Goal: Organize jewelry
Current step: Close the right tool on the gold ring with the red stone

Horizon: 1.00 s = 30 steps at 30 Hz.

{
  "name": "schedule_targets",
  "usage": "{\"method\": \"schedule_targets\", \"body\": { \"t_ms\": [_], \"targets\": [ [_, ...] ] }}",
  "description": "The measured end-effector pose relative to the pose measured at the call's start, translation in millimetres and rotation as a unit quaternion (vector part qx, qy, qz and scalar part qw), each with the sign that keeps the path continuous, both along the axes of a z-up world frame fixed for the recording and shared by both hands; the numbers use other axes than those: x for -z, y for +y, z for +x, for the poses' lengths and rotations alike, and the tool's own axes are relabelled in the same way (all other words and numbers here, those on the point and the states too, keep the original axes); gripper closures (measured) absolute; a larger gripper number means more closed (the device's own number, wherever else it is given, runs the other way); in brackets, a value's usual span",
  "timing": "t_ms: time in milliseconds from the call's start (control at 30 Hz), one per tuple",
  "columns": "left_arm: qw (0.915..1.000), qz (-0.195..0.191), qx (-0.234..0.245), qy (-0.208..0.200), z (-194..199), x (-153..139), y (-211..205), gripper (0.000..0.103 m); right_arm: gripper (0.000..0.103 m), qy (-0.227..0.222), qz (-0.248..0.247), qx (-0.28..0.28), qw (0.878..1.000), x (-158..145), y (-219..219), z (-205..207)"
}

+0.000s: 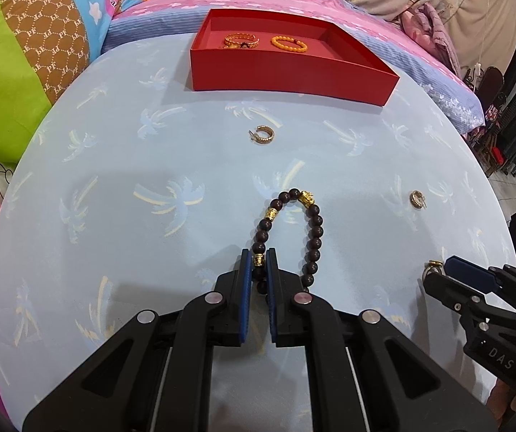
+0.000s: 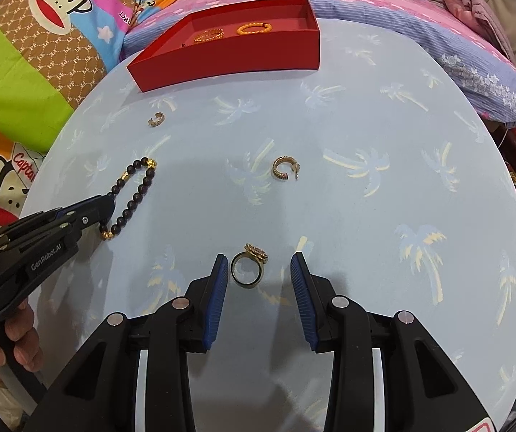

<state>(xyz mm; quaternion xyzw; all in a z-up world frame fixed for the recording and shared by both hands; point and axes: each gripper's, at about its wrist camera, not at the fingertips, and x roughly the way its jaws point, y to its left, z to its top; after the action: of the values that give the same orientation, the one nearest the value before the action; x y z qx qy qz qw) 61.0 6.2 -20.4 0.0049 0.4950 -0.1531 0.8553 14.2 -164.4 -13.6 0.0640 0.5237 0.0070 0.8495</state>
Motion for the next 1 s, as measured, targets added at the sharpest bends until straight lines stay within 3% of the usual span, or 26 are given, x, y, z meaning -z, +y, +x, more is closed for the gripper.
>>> {"method": "schedule_targets", "body": {
  "t_ms": [133, 400, 1000],
  "targets": [
    [0.9999, -0.008, 0.003, 0.007, -2, 0, -1, 0.095, 0.07, -0.003, -0.009, -0.01, 1.0, 0, 7, 3],
    [0.9998, -0.012, 0.012, 0.011, -4, -1, -5, 0.095, 0.091, -0.008, -0.013, -0.023, 1.0, 0, 16, 9],
    [0.9993, -0.032, 0.016, -0.007, 6, -25, -5, 0.095, 0.091, -0.038, 0.006, -0.026, 0.999, -23, 15, 34]
  ]
}}
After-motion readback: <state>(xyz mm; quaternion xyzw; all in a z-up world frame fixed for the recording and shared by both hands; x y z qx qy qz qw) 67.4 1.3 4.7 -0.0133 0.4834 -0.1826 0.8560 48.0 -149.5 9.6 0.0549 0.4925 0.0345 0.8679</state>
